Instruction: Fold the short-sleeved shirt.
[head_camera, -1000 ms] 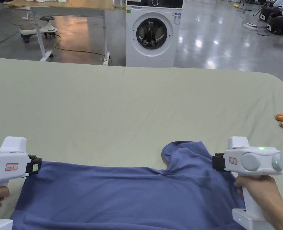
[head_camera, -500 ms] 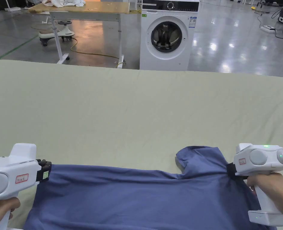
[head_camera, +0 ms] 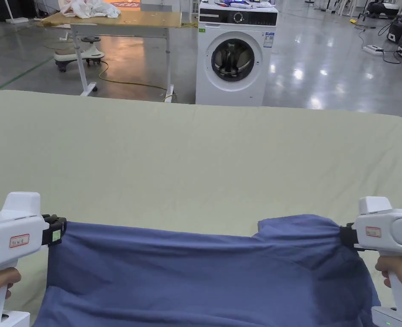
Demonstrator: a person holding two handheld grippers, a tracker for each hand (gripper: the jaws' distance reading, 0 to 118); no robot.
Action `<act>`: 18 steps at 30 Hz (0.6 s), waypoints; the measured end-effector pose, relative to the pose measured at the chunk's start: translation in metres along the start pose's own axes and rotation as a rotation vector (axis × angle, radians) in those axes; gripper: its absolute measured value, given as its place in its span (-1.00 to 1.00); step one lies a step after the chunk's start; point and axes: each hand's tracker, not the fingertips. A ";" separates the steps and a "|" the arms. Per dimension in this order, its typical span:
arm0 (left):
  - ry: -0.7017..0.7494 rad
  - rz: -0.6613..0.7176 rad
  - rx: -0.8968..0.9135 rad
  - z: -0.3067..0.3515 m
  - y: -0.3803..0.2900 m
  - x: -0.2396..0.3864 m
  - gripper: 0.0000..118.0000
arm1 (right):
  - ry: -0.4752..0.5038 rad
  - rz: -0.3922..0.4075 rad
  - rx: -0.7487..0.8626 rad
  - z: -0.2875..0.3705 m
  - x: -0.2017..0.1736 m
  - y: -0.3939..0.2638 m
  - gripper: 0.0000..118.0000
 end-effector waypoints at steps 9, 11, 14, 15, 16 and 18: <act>-0.033 -0.030 0.047 0.044 -0.023 -0.020 -1.00 | 0.024 -0.005 0.085 0.113 0.001 -0.047 -0.99; -0.040 -0.036 0.049 0.051 -0.040 -0.028 -1.00 | 0.030 -0.007 0.085 0.125 0.001 -0.063 -0.99; -0.050 -0.028 0.043 0.066 -0.064 -0.034 -1.00 | 0.032 -0.009 0.063 0.139 0.001 -0.091 -0.99; -0.052 -0.021 0.038 0.076 -0.074 -0.029 -1.00 | 0.032 -0.013 0.053 0.143 0.000 -0.103 -0.99; -0.053 -0.010 0.024 0.081 -0.083 -0.031 -1.00 | 0.033 -0.016 0.033 0.147 -0.001 -0.115 -0.99; -0.060 0.004 0.001 0.089 -0.099 -0.035 -1.00 | 0.036 -0.020 0.002 0.150 0.000 -0.136 -0.99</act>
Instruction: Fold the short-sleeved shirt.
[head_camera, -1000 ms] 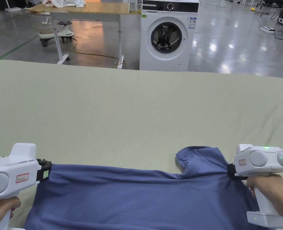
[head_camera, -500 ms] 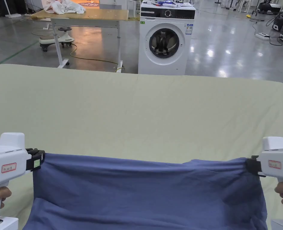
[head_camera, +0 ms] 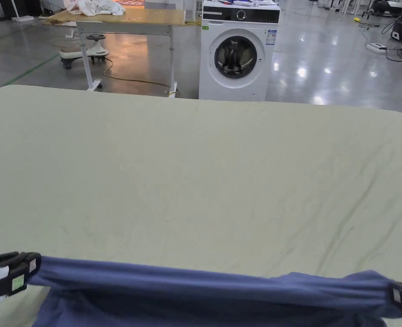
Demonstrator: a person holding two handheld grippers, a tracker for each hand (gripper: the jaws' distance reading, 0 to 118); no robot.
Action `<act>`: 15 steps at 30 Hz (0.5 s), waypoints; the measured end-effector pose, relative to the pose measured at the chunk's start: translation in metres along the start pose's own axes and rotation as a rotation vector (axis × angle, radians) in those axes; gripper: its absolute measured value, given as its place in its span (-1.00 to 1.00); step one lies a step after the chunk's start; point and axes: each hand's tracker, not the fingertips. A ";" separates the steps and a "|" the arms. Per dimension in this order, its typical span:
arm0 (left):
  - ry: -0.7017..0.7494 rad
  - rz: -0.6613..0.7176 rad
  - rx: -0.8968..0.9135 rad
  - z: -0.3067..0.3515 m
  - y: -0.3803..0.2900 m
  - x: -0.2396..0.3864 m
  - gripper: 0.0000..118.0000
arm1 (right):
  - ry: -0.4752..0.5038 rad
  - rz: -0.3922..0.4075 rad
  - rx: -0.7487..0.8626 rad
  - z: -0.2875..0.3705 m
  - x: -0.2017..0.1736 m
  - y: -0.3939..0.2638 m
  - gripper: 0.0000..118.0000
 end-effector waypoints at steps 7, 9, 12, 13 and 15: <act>0.025 -0.003 -0.190 -0.003 -0.051 -0.003 -1.00 | -0.034 -0.007 -0.138 -0.014 -0.001 -0.061 -0.99; 0.049 -0.009 -0.246 -0.006 -0.058 0.013 -1.00 | -0.040 -0.004 -0.173 -0.027 0.001 -0.073 -0.99; 0.081 -0.054 -0.304 -0.020 -0.068 0.021 -1.00 | -0.062 0.008 -0.196 -0.041 -0.001 -0.084 -0.99; 0.093 -0.064 -0.314 -0.018 -0.067 0.033 -1.00 | -0.066 0.007 -0.199 -0.044 -0.002 -0.086 -0.99; 0.107 -0.062 -0.321 -0.023 -0.068 0.037 -1.00 | -0.073 0.012 -0.207 -0.049 -0.004 -0.088 -0.99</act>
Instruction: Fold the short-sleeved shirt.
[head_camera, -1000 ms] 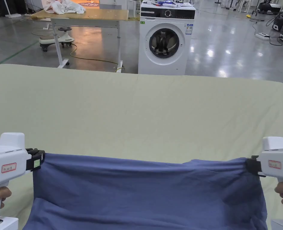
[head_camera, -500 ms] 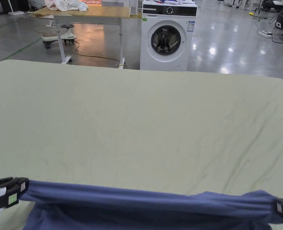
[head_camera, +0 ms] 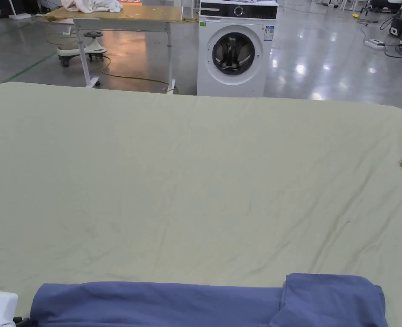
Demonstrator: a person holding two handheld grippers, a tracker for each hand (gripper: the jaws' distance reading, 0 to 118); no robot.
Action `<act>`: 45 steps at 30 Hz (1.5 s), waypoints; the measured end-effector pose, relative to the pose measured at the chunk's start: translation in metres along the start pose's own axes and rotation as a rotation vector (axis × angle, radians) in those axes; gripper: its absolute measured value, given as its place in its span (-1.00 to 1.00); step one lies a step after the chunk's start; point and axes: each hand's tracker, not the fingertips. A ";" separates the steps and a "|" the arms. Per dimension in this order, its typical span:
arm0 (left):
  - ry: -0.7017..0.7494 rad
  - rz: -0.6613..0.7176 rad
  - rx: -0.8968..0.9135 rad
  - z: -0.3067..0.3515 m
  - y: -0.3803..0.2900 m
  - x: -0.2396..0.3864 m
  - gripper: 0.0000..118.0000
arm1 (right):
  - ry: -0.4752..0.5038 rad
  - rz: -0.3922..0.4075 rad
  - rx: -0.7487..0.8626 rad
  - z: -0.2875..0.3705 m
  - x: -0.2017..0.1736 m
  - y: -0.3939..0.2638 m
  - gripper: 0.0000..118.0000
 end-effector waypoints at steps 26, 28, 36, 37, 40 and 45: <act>0.075 0.008 0.651 0.053 0.098 0.072 -0.34 | -0.063 -0.055 0.760 0.074 -0.113 0.100 0.18; 0.091 0.007 0.697 0.055 0.099 0.078 -0.53 | -0.052 -0.056 0.792 0.072 -0.127 0.106 -0.20; 0.163 -0.031 0.810 0.066 0.085 0.086 -1.00 | -0.050 -0.042 0.915 0.068 -0.157 0.109 -0.98; 0.158 -0.032 0.802 0.068 0.083 0.083 -1.00 | -0.048 -0.040 0.919 0.068 -0.159 0.109 -0.98; 0.158 -0.030 0.725 0.073 0.073 0.069 -1.00 | -0.047 -0.028 0.929 0.069 -0.161 0.108 -1.00; 0.134 -0.011 0.536 0.074 0.048 0.033 -1.00 | -0.049 -0.004 0.929 0.070 -0.163 0.108 -1.00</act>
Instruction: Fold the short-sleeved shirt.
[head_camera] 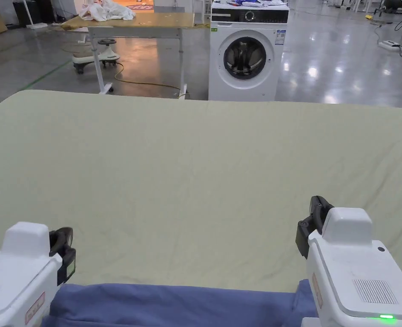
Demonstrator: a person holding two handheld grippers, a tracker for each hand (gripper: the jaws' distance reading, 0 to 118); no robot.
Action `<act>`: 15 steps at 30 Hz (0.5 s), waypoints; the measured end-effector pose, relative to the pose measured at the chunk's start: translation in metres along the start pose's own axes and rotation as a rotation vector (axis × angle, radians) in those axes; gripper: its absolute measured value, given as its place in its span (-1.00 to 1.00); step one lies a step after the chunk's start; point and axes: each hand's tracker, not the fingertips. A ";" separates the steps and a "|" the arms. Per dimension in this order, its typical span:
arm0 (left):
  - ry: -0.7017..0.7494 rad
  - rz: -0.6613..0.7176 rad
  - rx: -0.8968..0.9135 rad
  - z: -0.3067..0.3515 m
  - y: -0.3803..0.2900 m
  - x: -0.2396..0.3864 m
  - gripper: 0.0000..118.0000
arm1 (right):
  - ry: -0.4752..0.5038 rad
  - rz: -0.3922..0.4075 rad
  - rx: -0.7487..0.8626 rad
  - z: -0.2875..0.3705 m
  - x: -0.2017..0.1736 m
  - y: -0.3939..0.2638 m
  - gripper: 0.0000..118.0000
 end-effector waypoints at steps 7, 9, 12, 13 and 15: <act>-0.185 0.215 -0.261 -0.016 -0.035 -0.067 -0.78 | 0.030 -0.003 -0.061 -0.008 -0.004 -0.011 -1.00; -0.232 0.264 -0.319 -0.027 -0.045 -0.084 -0.15 | 0.036 -0.001 -0.078 -0.009 -0.005 -0.015 -1.00; -0.345 0.384 -0.419 -0.049 -0.059 -0.108 0.39 | 0.046 0.006 -0.102 -0.010 -0.007 -0.021 -1.00; -0.395 0.447 -0.445 -0.058 -0.065 -0.116 0.39 | 0.047 0.007 -0.107 -0.009 -0.007 -0.022 -1.00; -0.439 0.521 -0.506 -0.074 -0.075 -0.127 0.39 | 0.047 0.011 -0.118 -0.010 -0.006 -0.025 -1.00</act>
